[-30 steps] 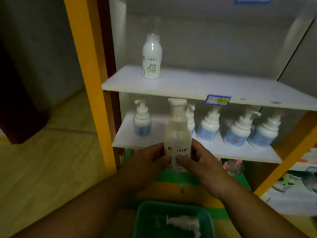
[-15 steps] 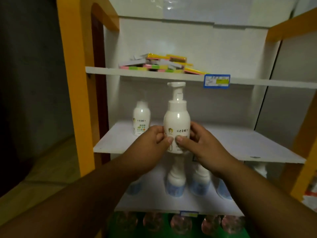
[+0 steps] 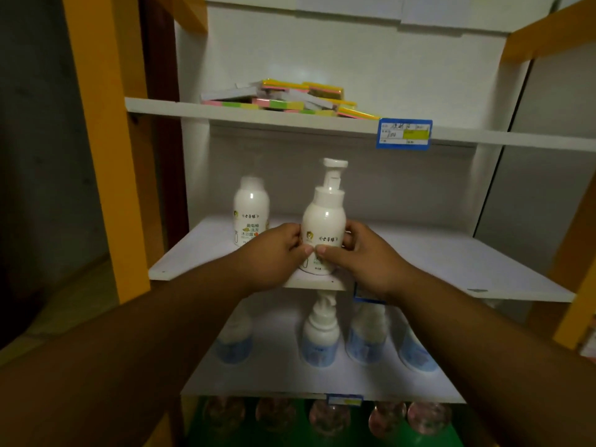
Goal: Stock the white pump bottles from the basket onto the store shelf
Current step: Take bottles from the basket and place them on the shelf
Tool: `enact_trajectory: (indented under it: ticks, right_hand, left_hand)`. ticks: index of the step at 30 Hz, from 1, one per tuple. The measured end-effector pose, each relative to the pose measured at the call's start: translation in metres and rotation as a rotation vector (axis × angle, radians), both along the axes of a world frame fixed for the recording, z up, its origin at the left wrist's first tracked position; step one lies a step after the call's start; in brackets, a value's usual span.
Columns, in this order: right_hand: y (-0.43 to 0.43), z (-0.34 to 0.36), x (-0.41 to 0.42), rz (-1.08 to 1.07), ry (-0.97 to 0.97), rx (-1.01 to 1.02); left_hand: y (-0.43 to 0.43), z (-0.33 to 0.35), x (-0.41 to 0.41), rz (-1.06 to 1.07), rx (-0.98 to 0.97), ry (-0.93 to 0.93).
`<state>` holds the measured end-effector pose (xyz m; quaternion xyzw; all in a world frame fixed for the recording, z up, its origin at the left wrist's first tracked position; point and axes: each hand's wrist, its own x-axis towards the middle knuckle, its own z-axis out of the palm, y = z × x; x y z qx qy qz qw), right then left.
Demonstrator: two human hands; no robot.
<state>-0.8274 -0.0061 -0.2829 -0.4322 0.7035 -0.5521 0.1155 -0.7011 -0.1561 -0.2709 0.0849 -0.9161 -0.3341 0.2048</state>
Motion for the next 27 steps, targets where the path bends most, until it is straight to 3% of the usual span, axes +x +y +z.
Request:
enact_trajectory:
  ticks: [9,16,27]
  right_hand:
    - [-0.021,0.016,-0.014,-0.009,0.044,0.157]
    - [-0.035,0.004,-0.023,-0.097,0.006,0.032]
    - [-0.051,-0.001,-0.035,-0.144,-0.078,0.033]
  left_hand:
    - [-0.011,-0.005,-0.014,0.042,0.023,0.006]
    - [-0.01,-0.009,-0.035,0.194,-0.016,0.011]
    - [-0.008,-0.017,-0.05,0.389,-0.09,-0.014]
